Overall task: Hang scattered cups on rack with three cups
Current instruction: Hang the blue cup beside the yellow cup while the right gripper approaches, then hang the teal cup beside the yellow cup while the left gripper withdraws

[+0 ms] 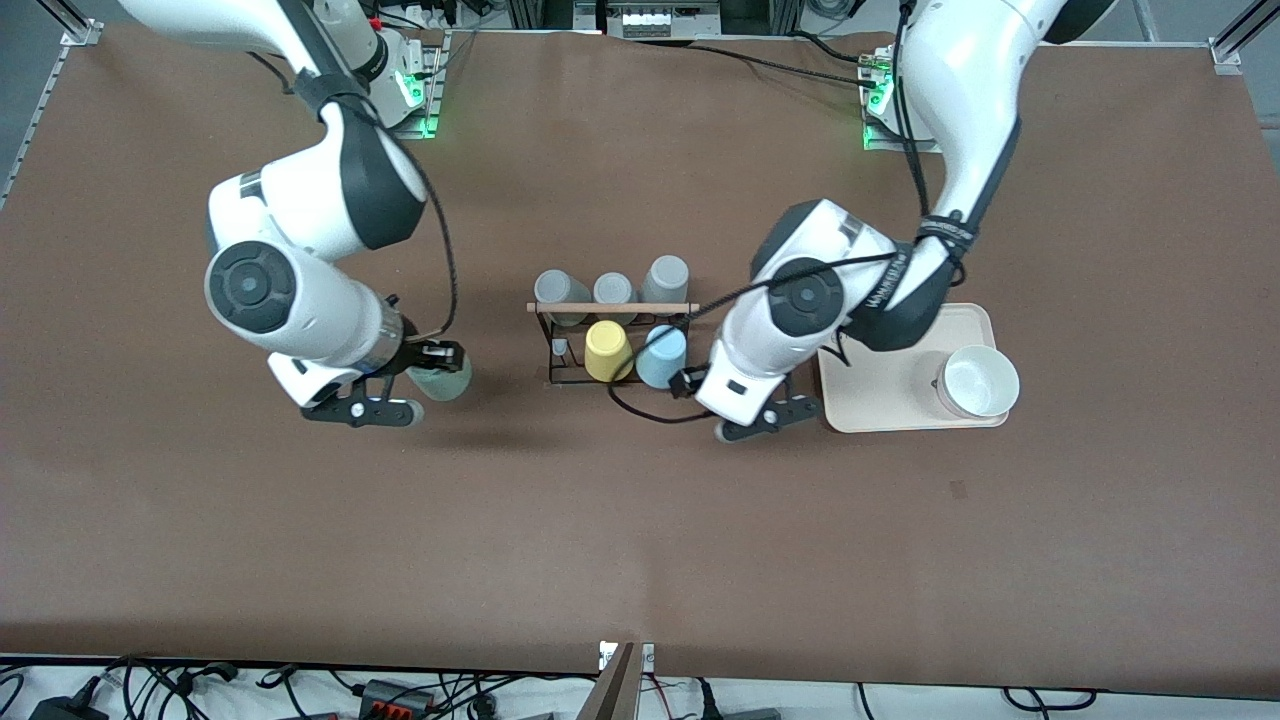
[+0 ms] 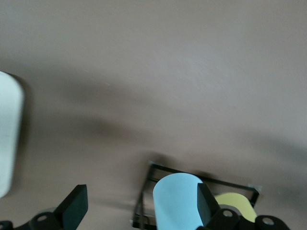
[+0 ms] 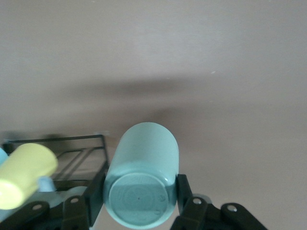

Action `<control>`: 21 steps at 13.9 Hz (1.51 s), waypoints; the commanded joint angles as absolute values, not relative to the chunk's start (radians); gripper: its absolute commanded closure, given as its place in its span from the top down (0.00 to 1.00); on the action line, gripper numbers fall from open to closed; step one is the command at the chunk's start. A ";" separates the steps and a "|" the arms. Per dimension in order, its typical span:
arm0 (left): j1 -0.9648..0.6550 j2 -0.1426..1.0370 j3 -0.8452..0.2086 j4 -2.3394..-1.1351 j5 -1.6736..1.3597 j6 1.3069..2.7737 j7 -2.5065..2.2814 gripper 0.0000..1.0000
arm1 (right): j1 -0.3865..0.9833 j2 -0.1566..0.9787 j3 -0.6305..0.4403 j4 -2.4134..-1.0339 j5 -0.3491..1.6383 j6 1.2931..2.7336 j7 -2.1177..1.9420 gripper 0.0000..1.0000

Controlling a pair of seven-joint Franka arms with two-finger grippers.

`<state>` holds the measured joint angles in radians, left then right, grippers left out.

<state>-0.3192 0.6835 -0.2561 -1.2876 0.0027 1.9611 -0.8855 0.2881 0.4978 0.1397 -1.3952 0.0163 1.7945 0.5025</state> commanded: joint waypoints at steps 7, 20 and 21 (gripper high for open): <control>-0.027 0.401 -0.262 -1.282 0.017 1.616 -0.504 1.00 | 0.451 0.572 0.132 -1.327 0.023 1.856 0.798 0.30; 0.066 0.233 -0.267 -1.388 0.000 1.488 -0.364 1.00 | 0.506 0.650 0.130 -1.364 -0.008 1.922 0.845 0.37; 0.078 0.209 -0.267 -1.419 -0.003 1.489 -0.362 1.00 | 0.506 0.652 0.130 -1.371 -0.008 1.928 0.845 0.43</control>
